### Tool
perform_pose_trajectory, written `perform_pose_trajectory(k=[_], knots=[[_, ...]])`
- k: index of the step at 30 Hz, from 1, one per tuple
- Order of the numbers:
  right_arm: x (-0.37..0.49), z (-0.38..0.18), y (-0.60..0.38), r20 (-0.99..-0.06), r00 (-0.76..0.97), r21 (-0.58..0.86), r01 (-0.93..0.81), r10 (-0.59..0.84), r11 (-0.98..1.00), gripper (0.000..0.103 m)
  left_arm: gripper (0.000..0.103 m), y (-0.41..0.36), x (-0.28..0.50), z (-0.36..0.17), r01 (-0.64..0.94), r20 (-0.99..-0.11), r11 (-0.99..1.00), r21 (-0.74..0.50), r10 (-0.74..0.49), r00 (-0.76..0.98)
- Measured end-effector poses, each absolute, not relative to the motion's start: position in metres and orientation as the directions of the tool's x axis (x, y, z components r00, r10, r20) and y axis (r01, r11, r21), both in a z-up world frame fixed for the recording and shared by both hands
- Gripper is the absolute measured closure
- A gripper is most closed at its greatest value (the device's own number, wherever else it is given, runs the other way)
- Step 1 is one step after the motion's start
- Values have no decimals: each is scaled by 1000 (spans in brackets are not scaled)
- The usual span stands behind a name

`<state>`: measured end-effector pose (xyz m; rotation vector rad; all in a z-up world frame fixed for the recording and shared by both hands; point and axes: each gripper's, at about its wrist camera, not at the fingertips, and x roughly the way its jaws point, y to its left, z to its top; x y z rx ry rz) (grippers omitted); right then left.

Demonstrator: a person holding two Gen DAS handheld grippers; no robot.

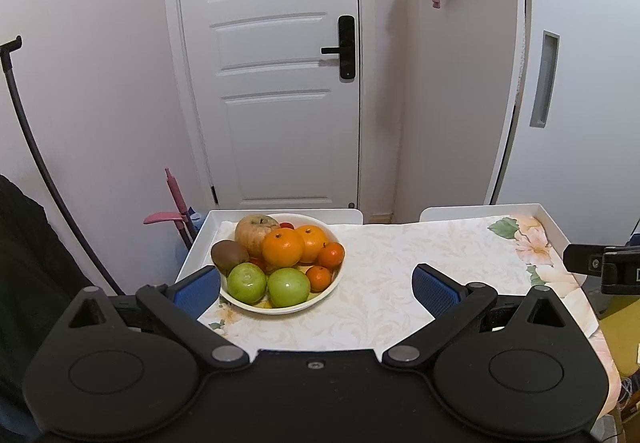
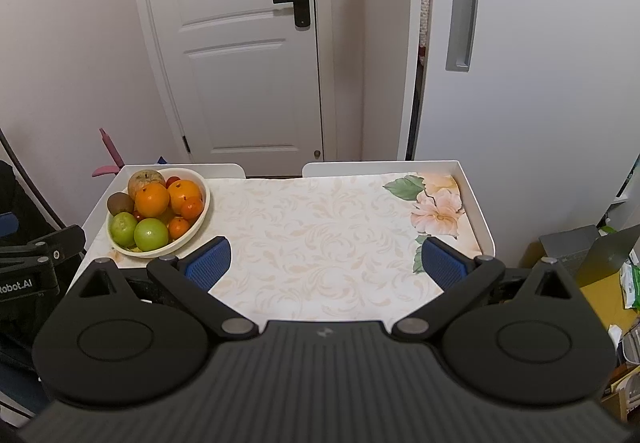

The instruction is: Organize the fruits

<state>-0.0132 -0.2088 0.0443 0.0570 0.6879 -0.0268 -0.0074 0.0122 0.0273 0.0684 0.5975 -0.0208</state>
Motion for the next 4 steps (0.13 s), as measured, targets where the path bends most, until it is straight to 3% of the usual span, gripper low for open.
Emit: perform_pose_trajectory(k=[4], knots=[[-13,44,-208,-634,774,42,41,-6,998,0,0,14,-9,28,40,-555,998,55,-3,832]])
